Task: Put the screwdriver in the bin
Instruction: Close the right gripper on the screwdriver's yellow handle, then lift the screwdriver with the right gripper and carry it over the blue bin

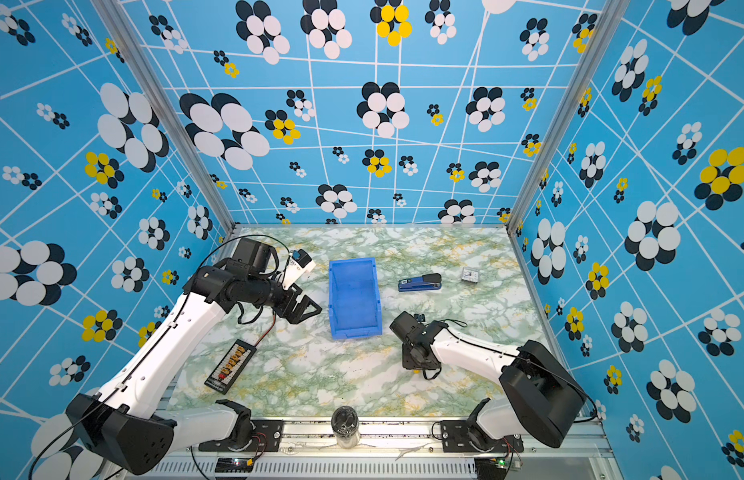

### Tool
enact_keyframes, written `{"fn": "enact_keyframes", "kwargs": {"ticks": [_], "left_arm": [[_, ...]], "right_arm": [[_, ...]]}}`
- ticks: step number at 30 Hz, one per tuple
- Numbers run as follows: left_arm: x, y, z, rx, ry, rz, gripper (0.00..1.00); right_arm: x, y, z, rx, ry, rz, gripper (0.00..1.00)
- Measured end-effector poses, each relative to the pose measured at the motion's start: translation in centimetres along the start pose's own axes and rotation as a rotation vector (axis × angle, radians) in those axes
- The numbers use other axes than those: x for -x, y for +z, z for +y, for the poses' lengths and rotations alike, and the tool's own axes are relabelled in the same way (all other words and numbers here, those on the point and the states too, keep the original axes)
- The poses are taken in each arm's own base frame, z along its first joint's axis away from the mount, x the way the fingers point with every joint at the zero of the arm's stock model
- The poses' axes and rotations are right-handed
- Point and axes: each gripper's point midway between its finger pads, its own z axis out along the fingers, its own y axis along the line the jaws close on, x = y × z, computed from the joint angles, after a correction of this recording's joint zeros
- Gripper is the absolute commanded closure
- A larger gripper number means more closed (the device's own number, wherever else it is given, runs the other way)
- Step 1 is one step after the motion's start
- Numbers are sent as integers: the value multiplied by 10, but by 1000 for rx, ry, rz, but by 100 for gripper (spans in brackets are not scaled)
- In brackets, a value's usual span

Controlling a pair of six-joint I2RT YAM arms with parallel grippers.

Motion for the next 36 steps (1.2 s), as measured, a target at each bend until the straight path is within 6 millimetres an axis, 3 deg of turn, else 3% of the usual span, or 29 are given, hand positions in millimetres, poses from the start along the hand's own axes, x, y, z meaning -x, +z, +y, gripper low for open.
{"fn": "enact_keyframes", "kwargs": {"ticks": [6,14,25,36], "left_arm": [[3,-2,-1,0,3,-7,1],[3,-1,-4,-6,7,-5,1],[2,-1,0,29,12,3,1],[3,-2,-1,87,63,11,1]], "right_arm": [[1,0,1,-1,-4,-2,63],[3,1,2,1,-10,-5,78],[3,-2,-1,-15,-24,-7,82],[16,-43,-5,40,-7,-111,82]]}}
